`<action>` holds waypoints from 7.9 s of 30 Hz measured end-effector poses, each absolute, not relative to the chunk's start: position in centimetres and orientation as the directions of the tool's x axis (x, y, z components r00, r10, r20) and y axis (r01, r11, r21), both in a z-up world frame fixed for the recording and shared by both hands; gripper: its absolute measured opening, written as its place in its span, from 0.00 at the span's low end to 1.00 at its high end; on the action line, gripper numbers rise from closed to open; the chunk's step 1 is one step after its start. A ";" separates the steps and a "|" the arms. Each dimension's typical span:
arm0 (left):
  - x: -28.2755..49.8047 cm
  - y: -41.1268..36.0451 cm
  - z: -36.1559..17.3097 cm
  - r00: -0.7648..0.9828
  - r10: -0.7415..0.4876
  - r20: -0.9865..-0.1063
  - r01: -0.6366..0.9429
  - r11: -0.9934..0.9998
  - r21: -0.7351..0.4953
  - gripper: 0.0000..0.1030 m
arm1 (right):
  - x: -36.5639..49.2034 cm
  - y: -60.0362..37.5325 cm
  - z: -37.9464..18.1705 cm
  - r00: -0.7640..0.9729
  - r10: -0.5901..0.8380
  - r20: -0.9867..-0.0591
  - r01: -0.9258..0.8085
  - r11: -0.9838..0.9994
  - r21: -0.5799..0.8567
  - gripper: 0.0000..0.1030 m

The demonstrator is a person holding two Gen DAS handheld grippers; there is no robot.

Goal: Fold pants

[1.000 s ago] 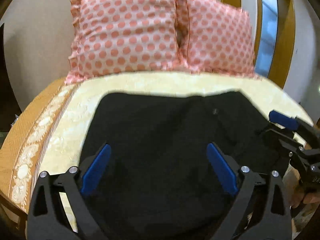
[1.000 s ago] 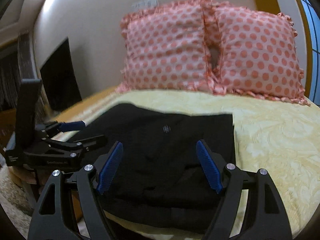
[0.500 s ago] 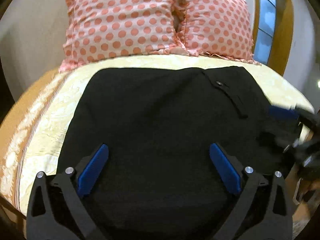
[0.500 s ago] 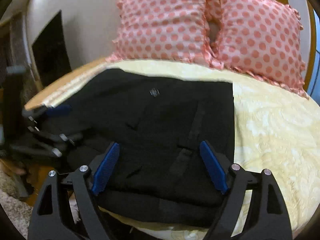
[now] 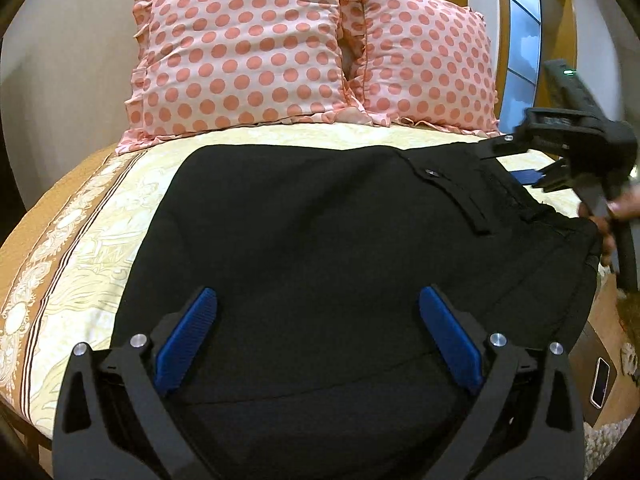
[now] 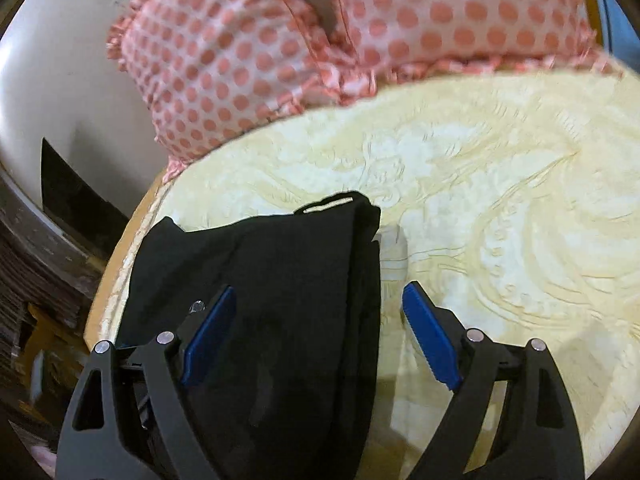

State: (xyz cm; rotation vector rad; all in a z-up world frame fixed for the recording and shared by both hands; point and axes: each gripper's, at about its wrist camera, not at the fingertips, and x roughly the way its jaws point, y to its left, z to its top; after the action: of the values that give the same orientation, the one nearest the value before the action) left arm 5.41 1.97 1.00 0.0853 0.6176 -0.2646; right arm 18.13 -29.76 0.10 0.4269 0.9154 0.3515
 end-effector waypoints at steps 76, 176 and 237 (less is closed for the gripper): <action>26.4 8.9 10.0 0.602 -0.342 -0.722 0.185 0.939 -0.291 0.13 | 24.2 -27.3 5.8 0.711 0.461 -0.531 -0.365 0.888 0.281 0.15; 7.7 5.5 2.1 0.762 -0.034 -0.646 0.065 0.998 0.025 0.98 | 7.9 -17.7 -1.7 0.766 0.076 -0.638 -0.064 0.997 0.041 0.99; 7.7 5.4 2.1 0.762 -0.033 -0.646 0.064 0.998 0.025 0.98 | 7.9 -17.7 -1.7 0.766 0.074 -0.638 -0.063 0.997 0.040 0.99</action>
State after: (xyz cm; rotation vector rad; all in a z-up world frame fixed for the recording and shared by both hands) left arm 7.69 5.44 2.09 0.0462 0.7018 -0.0527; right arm 7.89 -17.66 -1.74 0.0168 0.6935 0.0746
